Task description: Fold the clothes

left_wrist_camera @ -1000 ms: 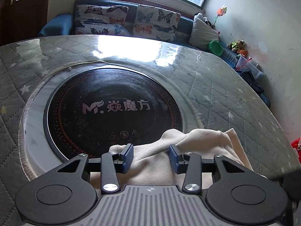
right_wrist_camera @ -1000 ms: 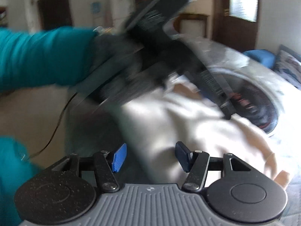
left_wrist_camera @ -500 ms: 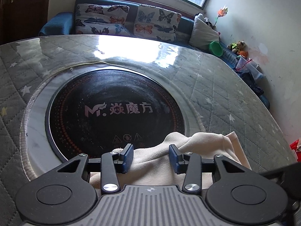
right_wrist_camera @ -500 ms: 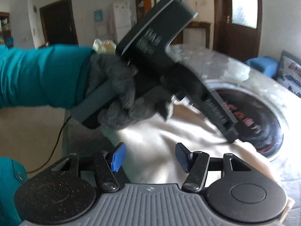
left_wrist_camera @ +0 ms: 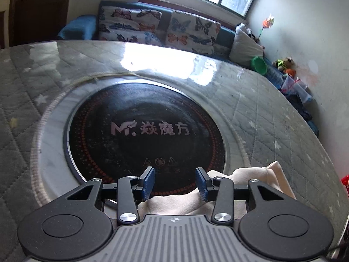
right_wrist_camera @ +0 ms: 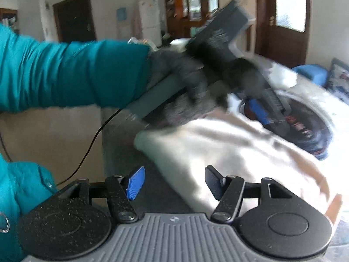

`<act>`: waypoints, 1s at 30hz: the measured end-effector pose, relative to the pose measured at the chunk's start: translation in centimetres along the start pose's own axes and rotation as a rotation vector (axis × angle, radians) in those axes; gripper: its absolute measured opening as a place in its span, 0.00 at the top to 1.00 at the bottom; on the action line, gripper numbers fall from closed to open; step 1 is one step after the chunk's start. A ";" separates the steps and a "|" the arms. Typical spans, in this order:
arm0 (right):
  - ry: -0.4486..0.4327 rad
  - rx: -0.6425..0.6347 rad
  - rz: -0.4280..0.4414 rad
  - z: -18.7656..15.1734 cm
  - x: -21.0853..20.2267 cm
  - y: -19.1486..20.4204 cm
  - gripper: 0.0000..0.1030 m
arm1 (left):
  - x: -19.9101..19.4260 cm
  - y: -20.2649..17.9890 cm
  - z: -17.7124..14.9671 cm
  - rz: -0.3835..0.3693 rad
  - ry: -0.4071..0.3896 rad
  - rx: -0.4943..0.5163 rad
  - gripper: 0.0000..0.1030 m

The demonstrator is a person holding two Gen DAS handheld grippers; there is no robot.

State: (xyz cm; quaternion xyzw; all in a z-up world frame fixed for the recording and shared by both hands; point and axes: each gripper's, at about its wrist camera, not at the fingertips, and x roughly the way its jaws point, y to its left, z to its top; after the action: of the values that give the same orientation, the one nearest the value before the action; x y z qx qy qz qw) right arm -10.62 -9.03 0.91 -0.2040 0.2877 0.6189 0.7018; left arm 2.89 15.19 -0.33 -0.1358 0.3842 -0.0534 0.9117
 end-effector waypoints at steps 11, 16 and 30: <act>0.067 0.136 -0.055 -3.3 -3.0 -1.0 0.39 | -8.2 -3.7 -4.7 -0.053 -0.134 0.113 0.55; 0.011 0.189 -0.111 -3.8 -5.9 -1.8 0.39 | -9.5 -5.9 -7.8 -0.055 -0.157 0.198 0.55; -0.079 0.336 -0.459 -2.4 -8.0 -9.2 0.39 | -4.1 -12.2 -11.0 -0.216 -0.075 0.356 0.51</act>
State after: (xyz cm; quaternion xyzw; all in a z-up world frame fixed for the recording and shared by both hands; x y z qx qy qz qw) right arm -2.44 -17.99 3.69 -0.1204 0.3049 0.3952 0.8581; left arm -7.78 2.05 -1.33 -0.0149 0.3175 -0.2125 0.9240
